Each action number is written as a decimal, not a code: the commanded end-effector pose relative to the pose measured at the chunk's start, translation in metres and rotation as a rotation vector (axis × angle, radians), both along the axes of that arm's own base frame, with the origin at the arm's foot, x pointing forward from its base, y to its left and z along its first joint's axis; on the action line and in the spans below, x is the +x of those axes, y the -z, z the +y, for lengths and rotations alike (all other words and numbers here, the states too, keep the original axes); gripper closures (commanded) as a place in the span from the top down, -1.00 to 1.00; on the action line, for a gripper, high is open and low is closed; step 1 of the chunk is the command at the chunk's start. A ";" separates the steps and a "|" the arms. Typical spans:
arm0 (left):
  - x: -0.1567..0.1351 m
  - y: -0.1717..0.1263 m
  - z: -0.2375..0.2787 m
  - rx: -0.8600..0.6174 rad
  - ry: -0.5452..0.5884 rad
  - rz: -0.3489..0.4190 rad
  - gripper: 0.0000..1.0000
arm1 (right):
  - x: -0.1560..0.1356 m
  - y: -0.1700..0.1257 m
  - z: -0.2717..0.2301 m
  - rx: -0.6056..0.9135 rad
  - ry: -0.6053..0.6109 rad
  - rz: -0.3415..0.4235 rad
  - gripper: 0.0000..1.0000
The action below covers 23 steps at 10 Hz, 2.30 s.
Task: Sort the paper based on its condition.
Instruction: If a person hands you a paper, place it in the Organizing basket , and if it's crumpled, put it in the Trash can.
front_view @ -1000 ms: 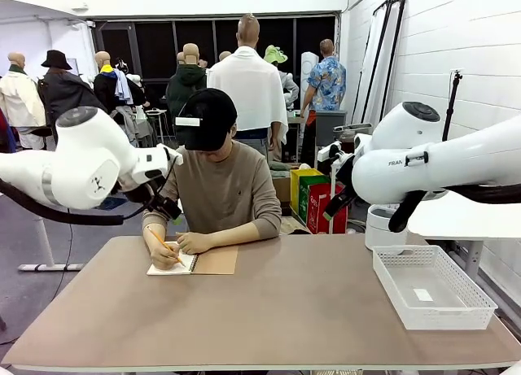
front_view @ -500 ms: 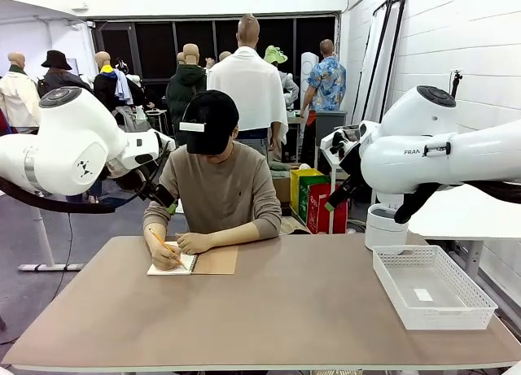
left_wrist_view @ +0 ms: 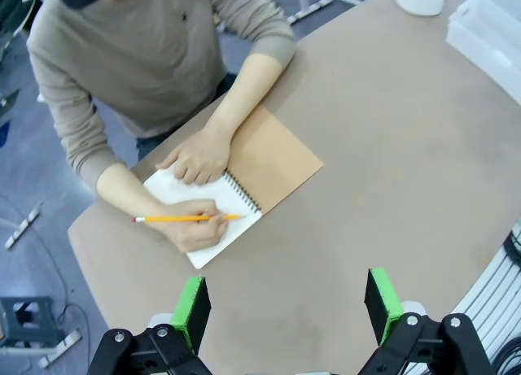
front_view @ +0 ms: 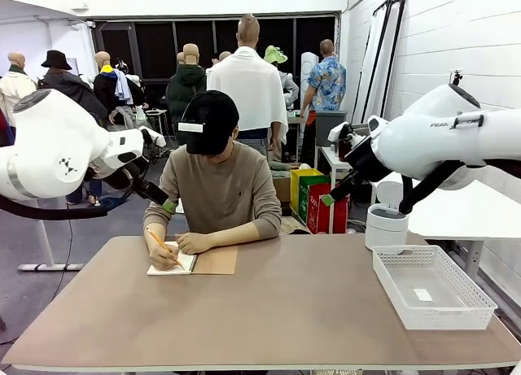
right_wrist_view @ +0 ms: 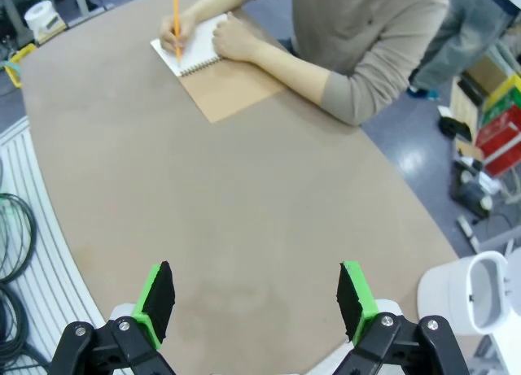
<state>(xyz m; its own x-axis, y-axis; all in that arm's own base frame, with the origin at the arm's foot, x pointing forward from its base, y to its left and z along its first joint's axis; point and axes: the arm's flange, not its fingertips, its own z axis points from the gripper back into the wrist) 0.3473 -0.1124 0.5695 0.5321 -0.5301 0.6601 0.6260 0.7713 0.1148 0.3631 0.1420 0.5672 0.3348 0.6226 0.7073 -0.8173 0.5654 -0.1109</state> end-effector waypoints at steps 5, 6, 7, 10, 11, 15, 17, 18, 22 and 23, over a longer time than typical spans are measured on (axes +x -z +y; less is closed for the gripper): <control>-0.016 0.009 0.006 -0.070 0.037 -0.083 1.00 | 0.011 0.005 0.003 0.024 -0.042 -0.004 1.00; -0.009 -0.003 0.003 -0.077 0.081 -0.029 1.00 | 0.003 0.003 -0.003 0.032 -0.039 -0.001 1.00; -0.009 -0.003 0.003 -0.077 0.081 -0.029 1.00 | 0.003 0.003 -0.003 0.032 -0.039 -0.001 1.00; -0.009 -0.003 0.003 -0.077 0.081 -0.029 1.00 | 0.003 0.003 -0.003 0.032 -0.039 -0.001 1.00; -0.009 -0.003 0.003 -0.077 0.081 -0.029 1.00 | 0.003 0.003 -0.003 0.032 -0.039 -0.001 1.00; -0.009 -0.003 0.003 -0.077 0.081 -0.029 1.00 | 0.003 0.003 -0.003 0.032 -0.039 -0.001 1.00; -0.009 -0.003 0.003 -0.077 0.081 -0.029 1.00 | 0.003 0.003 -0.003 0.032 -0.039 -0.001 1.00; -0.009 -0.003 0.003 -0.077 0.081 -0.029 1.00 | 0.003 0.003 -0.003 0.032 -0.039 -0.001 1.00; -0.009 -0.003 0.003 -0.077 0.081 -0.029 1.00 | 0.003 0.003 -0.003 0.032 -0.039 -0.001 1.00; -0.009 -0.003 0.003 -0.077 0.081 -0.029 1.00 | 0.003 0.003 -0.003 0.032 -0.039 -0.001 1.00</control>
